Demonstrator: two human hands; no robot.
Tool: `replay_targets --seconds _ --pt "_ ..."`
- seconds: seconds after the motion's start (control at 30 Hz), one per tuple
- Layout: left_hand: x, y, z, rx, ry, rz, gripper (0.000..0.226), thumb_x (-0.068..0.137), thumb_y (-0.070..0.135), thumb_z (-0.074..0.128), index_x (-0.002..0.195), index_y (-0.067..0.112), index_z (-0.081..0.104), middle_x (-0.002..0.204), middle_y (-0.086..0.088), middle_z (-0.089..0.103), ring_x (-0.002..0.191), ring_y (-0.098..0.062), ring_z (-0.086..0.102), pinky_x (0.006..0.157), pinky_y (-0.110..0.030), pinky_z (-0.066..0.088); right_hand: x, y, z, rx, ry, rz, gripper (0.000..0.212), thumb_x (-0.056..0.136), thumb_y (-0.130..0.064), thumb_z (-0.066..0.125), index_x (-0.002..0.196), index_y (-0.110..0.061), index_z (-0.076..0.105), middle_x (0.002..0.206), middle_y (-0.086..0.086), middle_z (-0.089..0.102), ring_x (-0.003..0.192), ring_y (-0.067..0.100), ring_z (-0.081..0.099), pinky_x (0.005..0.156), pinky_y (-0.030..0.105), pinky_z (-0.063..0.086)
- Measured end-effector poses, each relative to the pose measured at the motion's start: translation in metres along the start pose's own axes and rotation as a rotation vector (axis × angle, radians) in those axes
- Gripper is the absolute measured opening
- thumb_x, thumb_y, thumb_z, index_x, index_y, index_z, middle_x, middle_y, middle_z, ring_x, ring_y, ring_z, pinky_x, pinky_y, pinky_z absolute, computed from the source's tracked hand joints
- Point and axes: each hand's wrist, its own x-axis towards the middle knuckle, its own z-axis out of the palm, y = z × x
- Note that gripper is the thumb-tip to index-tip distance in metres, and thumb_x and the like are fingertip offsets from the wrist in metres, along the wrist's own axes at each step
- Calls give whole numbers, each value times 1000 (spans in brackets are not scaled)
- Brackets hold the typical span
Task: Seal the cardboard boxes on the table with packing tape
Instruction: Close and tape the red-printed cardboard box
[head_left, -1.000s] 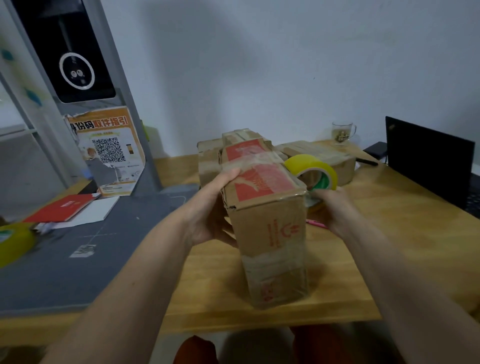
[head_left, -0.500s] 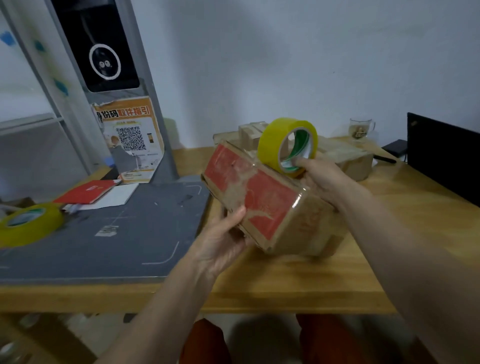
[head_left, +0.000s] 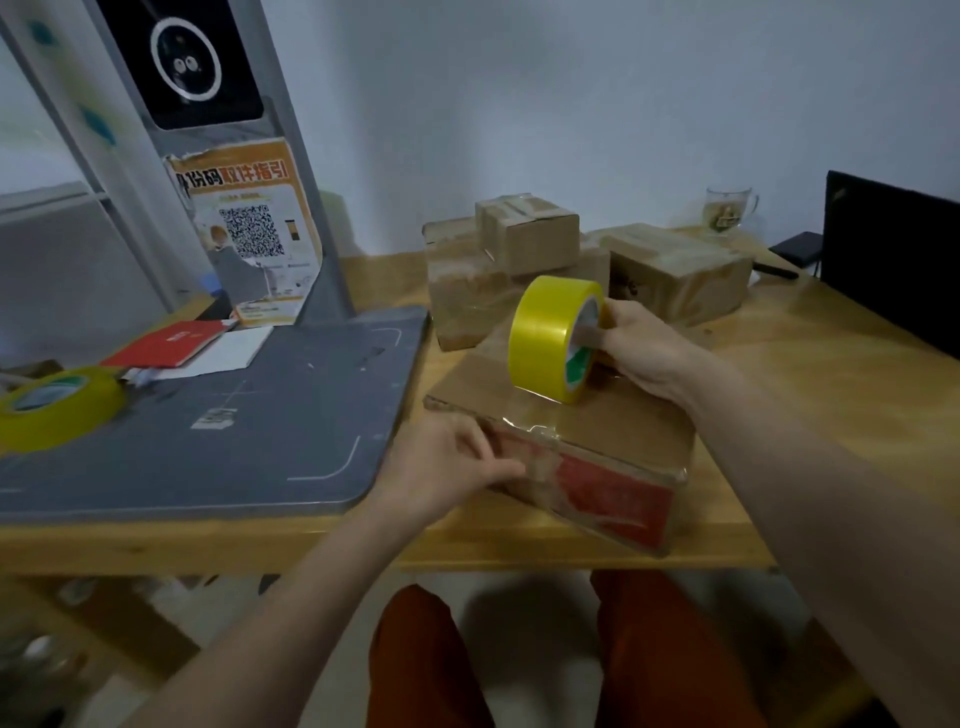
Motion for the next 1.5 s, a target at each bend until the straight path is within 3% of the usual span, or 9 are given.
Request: replay_targets --seconds 0.07,0.23,0.47,0.7,0.8,0.93,1.07,1.33,1.5 --pt "9 3 -7 219 259 300 48 58 56 88 88 33 58 89 18 60 83 2 53 69 -22 44 -1 1 1 -27 31 -6 14 86 -15 67 100 -17 65 99 -1 71 92 14 68 74 23 54" --pt "45 8 -13 546 -99 284 119 51 83 72 151 35 29 158 11 27 147 -17 17 118 -52 25 -8 0 5 -180 91 -68 12 86 -14 70 94 -22 65 99 1 70 85 8 66 65 13 51" --pt "24 -2 -6 516 -1 212 109 58 101 17 149 43 34 155 21 35 142 -18 31 105 -45 40 -20 1 2 -552 165 -106 24 89 -36 66 75 -17 65 61 5 59 45 0 48 44 18 34" --pt "-16 4 13 747 306 113 100 65 98 7 115 30 60 115 7 54 96 -21 52 59 -28 38 -4 -4 10 -443 -121 -108 20 90 -23 66 106 -14 70 96 -5 74 87 6 68 70 19 51" --pt "-9 14 16 769 323 52 101 61 97 4 114 29 56 114 0 49 99 -26 51 58 -30 35 11 -8 8 -440 -154 -117 18 90 -19 63 106 -15 70 104 8 72 102 25 65 87 39 53" --pt "7 26 30 793 339 40 99 64 94 6 118 27 56 116 -5 49 101 -28 50 59 -31 35 22 -9 1 -375 -172 -147 22 91 -8 60 96 -29 65 92 -18 69 89 3 64 79 21 51" --pt "12 24 37 835 316 74 88 70 89 10 115 27 54 112 -1 45 99 -24 47 56 -28 33 35 4 -11 -359 37 -183 14 94 -4 58 106 -3 65 101 5 68 98 20 63 88 38 51" --pt "30 43 7 832 182 65 113 52 103 5 123 35 60 122 -2 56 117 -31 48 94 -47 38 34 0 -9 -284 164 -131 26 98 -10 52 119 4 56 111 22 60 100 27 55 88 46 45" --pt "83 69 -2 44 -102 -28 116 59 82 70 154 35 23 154 -1 38 140 -26 37 111 -47 39 29 -1 -8 -356 163 -192 25 100 -10 50 123 -3 54 120 11 61 115 27 56 96 43 47"
